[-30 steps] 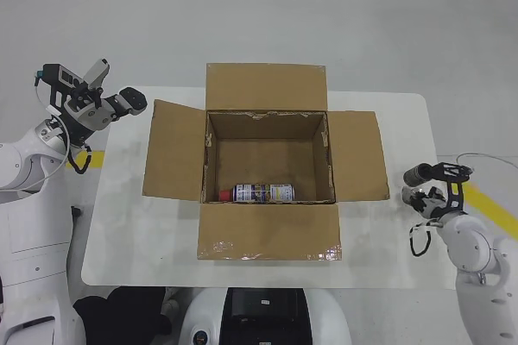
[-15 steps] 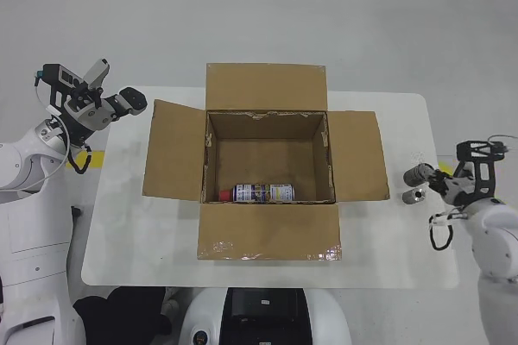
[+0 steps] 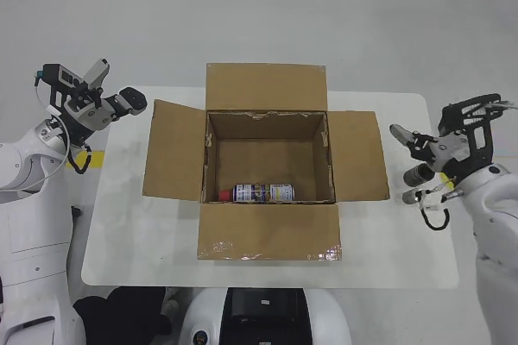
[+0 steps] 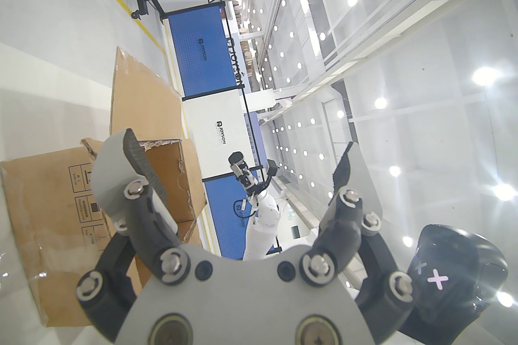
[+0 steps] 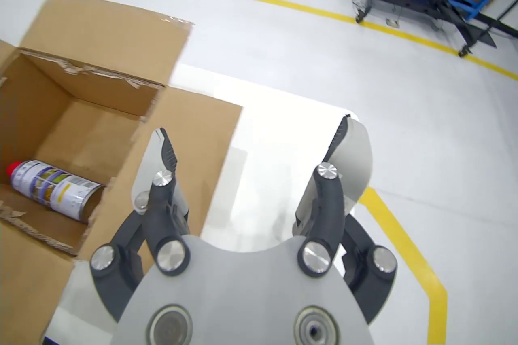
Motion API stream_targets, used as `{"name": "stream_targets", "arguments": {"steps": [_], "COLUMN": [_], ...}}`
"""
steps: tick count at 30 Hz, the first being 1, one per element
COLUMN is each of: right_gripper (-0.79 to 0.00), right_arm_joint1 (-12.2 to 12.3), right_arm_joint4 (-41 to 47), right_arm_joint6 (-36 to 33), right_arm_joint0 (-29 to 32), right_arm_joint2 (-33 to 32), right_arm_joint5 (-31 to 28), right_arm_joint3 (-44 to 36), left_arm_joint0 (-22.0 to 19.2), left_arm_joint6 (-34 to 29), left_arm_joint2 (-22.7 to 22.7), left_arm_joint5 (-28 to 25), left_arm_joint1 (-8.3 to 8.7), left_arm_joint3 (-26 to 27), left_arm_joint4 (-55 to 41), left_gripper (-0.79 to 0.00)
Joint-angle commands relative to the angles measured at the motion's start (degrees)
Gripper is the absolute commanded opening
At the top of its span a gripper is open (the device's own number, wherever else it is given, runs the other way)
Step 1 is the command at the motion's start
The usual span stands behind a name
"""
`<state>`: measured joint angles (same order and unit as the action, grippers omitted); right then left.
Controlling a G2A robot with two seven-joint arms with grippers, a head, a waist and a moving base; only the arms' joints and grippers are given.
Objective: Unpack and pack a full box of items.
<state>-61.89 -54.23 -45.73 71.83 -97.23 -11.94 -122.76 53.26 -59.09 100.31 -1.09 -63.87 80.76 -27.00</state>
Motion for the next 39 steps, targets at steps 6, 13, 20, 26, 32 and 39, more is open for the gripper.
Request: {"name": "stream_targets", "arguments": {"steps": [6, 13, 20, 26, 32, 39], "right_gripper": [-0.169, -0.169, -0.163, -0.179, -0.188, -0.172], "right_arm_joint1": [0.24, 0.1, -0.92, -1.98, -3.3, -5.07], "right_arm_joint4": [5.99, 10.27, 13.64, 14.41, 16.5, 17.25], "right_arm_joint6": [-3.7, -10.5, -11.05, -12.74, -16.66, -18.27], "right_arm_joint0": [-7.57, -17.0, -24.99, -30.16, -35.27, -39.61], "right_arm_joint2": [7.59, 17.8, 27.97, 35.63, 42.55, 49.27], "right_arm_joint5": [-8.03, -13.74, -15.95, -16.45, -15.34, -12.87], "right_arm_joint3": [2.5, 8.73, 14.47, 19.51, 24.22, 27.87], "left_arm_joint0": [0.0, 0.0, 0.0, 0.0, 0.0, 0.0], "left_arm_joint6": [0.0, 0.0, 0.0, 0.0, 0.0, 0.0], "left_arm_joint2": [0.0, 0.0, 0.0, 0.0, 0.0, 0.0], "left_arm_joint5": [0.0, 0.0, 0.0, 0.0, 0.0, 0.0], "left_arm_joint1": [0.0, 0.0, 0.0, 0.0, 0.0, 0.0], "left_arm_joint3": [0.0, 0.0, 0.0, 0.0, 0.0, 0.0], "left_arm_joint4": [0.0, 0.0, 0.0, 0.0, 0.0, 0.0], "left_gripper": [0.0, 0.0, 0.0, 0.0, 0.0, 0.0]}}
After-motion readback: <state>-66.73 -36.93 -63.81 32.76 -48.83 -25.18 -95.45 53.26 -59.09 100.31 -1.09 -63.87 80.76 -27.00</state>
